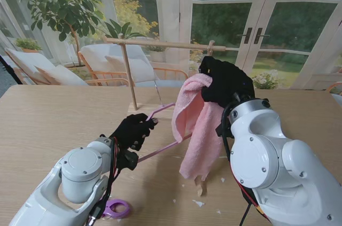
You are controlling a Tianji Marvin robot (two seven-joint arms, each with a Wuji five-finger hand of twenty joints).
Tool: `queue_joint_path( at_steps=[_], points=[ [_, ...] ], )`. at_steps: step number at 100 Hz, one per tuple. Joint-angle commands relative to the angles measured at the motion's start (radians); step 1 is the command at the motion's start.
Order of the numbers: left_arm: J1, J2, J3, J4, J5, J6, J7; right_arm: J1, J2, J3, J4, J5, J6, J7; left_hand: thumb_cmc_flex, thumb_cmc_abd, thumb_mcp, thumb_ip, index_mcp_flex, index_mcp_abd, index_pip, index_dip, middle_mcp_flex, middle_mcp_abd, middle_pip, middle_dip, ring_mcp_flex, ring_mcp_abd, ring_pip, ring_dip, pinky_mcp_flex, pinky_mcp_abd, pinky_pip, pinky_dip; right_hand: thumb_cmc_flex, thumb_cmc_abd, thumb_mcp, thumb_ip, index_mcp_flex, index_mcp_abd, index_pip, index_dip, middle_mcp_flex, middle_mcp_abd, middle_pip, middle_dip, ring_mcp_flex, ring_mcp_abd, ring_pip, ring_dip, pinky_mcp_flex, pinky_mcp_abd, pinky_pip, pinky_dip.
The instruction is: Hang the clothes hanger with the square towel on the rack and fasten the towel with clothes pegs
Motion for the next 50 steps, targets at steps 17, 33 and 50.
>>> queue_joint_path(
  at_steps=[17, 33, 50],
  points=[
    [0.026, -0.015, -0.012, -0.064, -0.045, 0.024, -0.008, 0.003, -0.005, -0.031, -0.019, -0.030, 0.017, 0.034, 0.064, 0.084, -0.003, 0.017, -0.020, 0.019, 0.029, 0.013, 0.016, -0.069, 0.043, -0.007, 0.045, -0.019, 0.096, -0.010, 0.040, -0.057, 0.310, 0.027, 0.035, -0.019, 0.086, 0.073, 0.013, -0.004, 0.016, 0.004, 0.029, -0.019, 0.035, 0.017, 0.040, 0.014, 0.034, 0.016, 0.016, -0.025, 0.050, -0.145],
    [0.029, -0.020, -0.019, -0.085, -0.073, 0.044, 0.001, -0.004, -0.002, -0.039, -0.011, -0.058, 0.022, 0.058, 0.064, 0.085, -0.004, 0.017, -0.021, 0.020, 0.028, 0.014, 0.016, -0.068, 0.043, -0.008, 0.045, -0.020, 0.097, -0.012, 0.040, -0.056, 0.310, 0.028, 0.035, -0.019, 0.085, 0.071, 0.013, -0.004, 0.015, 0.004, 0.029, -0.020, 0.034, 0.017, 0.040, 0.014, 0.035, 0.018, 0.017, -0.027, 0.050, -0.144],
    [0.028, -0.021, -0.026, -0.104, -0.096, 0.064, -0.002, -0.004, -0.005, -0.045, 0.026, -0.044, 0.015, 0.033, 0.066, 0.086, -0.003, 0.018, -0.022, 0.023, 0.026, 0.014, 0.014, -0.067, 0.042, -0.009, 0.045, -0.021, 0.097, -0.013, 0.040, -0.054, 0.310, 0.028, 0.036, -0.016, 0.081, 0.067, 0.012, -0.007, 0.014, 0.006, 0.026, -0.022, 0.033, 0.018, 0.038, 0.012, 0.034, 0.019, 0.017, -0.028, 0.051, -0.144]
  ],
)
